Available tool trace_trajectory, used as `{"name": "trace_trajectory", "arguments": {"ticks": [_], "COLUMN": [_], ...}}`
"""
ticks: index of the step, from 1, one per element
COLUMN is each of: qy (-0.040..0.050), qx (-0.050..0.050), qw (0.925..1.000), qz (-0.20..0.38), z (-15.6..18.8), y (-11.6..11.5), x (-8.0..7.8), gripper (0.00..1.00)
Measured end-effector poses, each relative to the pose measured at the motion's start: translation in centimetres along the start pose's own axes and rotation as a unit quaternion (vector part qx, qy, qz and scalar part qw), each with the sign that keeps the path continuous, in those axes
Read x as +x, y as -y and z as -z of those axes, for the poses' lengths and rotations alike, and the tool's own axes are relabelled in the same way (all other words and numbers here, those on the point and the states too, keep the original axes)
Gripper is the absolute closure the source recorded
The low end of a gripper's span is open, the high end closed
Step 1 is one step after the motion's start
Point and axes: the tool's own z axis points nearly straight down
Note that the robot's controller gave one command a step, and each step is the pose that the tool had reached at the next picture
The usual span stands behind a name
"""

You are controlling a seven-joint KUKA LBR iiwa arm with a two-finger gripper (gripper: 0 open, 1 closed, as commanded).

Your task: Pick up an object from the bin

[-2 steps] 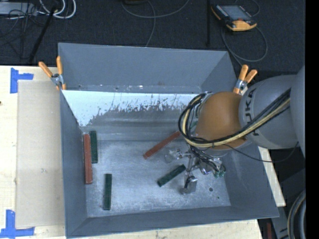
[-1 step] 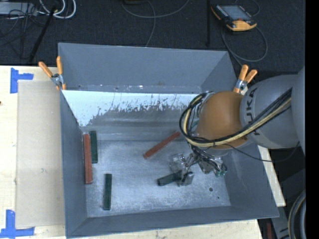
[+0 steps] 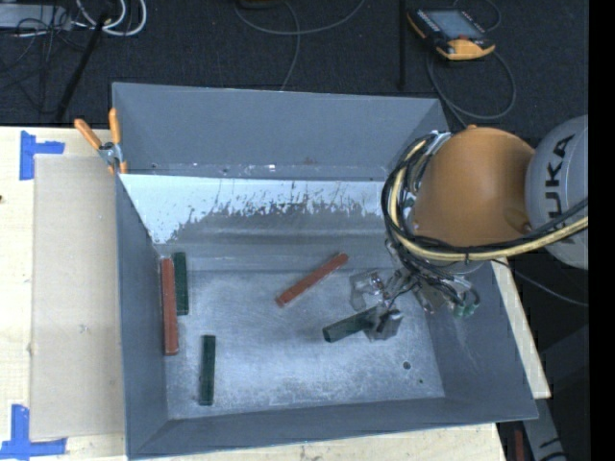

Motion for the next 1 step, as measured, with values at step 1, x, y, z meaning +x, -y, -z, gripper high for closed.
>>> {"name": "trace_trajectory", "arguments": {"ticks": [1], "qy": [-0.0004], "qx": [0.0], "qw": [0.981], "qz": [0.194], "z": [12.38], "y": [4.32], "x": [1.68], "gripper": [1.0]}}
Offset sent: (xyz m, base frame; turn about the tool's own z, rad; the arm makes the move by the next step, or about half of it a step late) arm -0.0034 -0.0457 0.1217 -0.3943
